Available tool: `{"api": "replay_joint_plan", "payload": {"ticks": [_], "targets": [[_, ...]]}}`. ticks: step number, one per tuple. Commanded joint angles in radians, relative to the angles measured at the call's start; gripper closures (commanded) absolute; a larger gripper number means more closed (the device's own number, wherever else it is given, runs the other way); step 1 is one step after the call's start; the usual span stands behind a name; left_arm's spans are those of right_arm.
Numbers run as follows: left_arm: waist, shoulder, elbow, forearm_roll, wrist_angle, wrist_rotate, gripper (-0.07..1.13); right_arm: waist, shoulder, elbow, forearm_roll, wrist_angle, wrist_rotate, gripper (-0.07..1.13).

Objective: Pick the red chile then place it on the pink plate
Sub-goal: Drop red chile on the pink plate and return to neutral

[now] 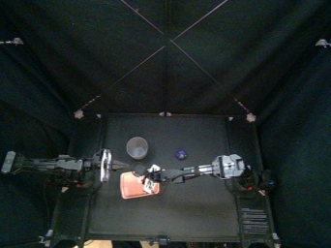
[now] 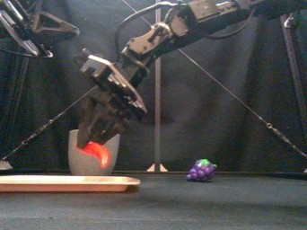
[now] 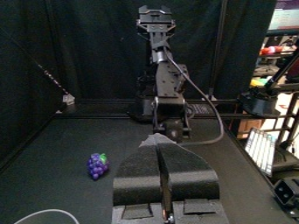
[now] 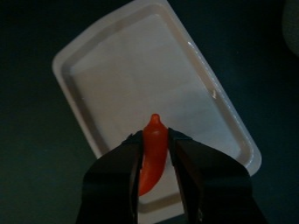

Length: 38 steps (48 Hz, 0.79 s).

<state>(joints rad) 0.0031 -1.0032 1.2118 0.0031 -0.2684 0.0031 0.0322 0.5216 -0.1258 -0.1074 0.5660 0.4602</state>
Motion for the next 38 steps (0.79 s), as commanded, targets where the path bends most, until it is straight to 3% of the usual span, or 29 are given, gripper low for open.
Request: {"api": "replay_joint_plan", "payload": {"ticks": [1,17,28,38], "targets": [[0.002,0.002,-0.014,0.002,-0.005,0.002,1.09,0.0,0.023,-0.114,-0.04,0.069,0.003,0.41],[0.002,-0.002,-0.012,0.002,-0.005,0.002,1.09,0.0,0.041,-0.187,-0.064,0.127,0.002,0.18],[0.002,-0.002,-0.012,0.005,-0.005,0.002,1.09,-0.005,-0.077,-0.069,-0.112,0.156,0.018,0.17],[0.003,-0.003,-0.011,0.005,-0.005,0.002,1.09,-0.002,-0.236,0.117,-0.112,0.075,0.018,0.17]]}}
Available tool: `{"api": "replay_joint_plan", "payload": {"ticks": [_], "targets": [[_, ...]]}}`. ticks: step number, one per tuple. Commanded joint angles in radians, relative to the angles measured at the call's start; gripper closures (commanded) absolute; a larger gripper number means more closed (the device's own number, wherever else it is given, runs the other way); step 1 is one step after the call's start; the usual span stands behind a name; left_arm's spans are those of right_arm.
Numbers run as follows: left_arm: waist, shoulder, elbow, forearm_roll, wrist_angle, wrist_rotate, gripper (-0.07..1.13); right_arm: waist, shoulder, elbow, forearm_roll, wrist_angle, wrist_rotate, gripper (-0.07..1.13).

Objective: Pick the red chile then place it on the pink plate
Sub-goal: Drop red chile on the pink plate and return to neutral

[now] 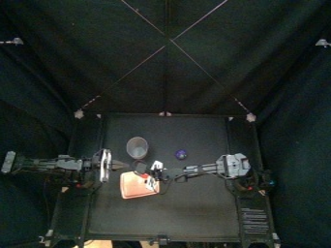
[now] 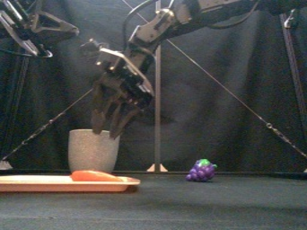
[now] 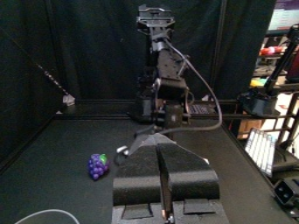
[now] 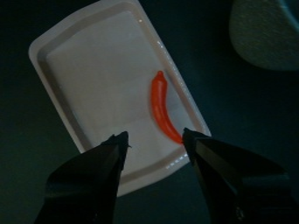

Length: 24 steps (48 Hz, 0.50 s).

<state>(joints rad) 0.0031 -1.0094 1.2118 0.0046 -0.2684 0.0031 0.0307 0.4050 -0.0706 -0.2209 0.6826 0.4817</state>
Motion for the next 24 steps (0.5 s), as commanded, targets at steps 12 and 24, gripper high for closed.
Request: {"api": "replay_joint_plan", "payload": {"ticks": [12,24], "targets": [[0.005,0.003,-0.011,0.003,-0.005,0.002,1.09,0.005,-0.284,0.23,0.003,-0.051,0.0,0.17],[0.008,0.003,-0.009,0.003,-0.005,0.002,1.09,0.009,-0.457,0.301,-0.018,-0.103,-0.002,0.17]]}}
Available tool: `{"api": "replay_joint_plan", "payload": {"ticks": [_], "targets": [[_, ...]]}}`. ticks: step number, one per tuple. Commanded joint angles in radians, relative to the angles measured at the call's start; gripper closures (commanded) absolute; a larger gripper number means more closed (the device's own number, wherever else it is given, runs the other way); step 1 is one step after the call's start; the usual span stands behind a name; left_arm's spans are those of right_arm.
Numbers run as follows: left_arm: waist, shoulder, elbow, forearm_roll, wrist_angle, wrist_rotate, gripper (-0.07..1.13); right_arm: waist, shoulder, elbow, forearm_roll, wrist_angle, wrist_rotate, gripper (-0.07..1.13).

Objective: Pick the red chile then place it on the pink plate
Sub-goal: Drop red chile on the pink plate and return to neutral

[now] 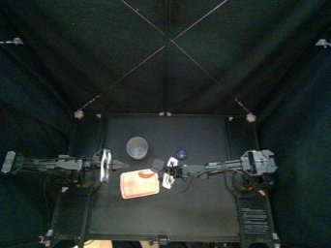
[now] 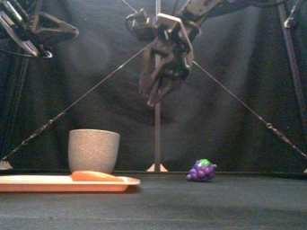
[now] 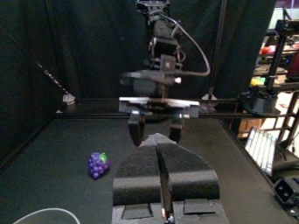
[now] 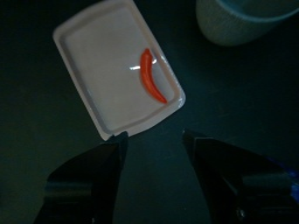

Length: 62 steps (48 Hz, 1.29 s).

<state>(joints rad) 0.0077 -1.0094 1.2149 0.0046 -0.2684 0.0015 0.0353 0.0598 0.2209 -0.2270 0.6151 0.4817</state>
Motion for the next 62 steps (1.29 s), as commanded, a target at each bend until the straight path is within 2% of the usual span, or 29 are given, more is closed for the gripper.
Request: {"api": "replay_joint_plan", "payload": {"ticks": [1,19,29,35,54,62], "targets": [[0.003,0.003,-0.012,0.003,-0.005,0.003,1.09,0.008,-0.129,0.017,-0.017,-0.048,-0.002,0.17],[0.005,0.003,-0.009,0.003,-0.005,0.003,1.09,0.023,-0.446,0.242,-0.069,-0.356,-0.003,0.17],[0.006,0.002,-0.008,0.003,-0.005,0.003,1.09,0.014,-0.641,0.463,-0.084,-0.615,-0.017,0.17],[0.006,0.002,-0.006,0.003,-0.005,0.003,1.09,0.006,-0.773,0.603,-0.129,-0.719,-0.014,0.17],[0.012,0.0,-0.003,0.003,-0.005,0.003,1.09,0.006,-1.075,0.795,-0.233,-0.75,-0.012,0.17],[0.014,0.0,-0.002,0.003,-0.005,0.003,1.09,0.005,-1.14,0.842,-0.239,-0.75,-0.011,0.17]]}}
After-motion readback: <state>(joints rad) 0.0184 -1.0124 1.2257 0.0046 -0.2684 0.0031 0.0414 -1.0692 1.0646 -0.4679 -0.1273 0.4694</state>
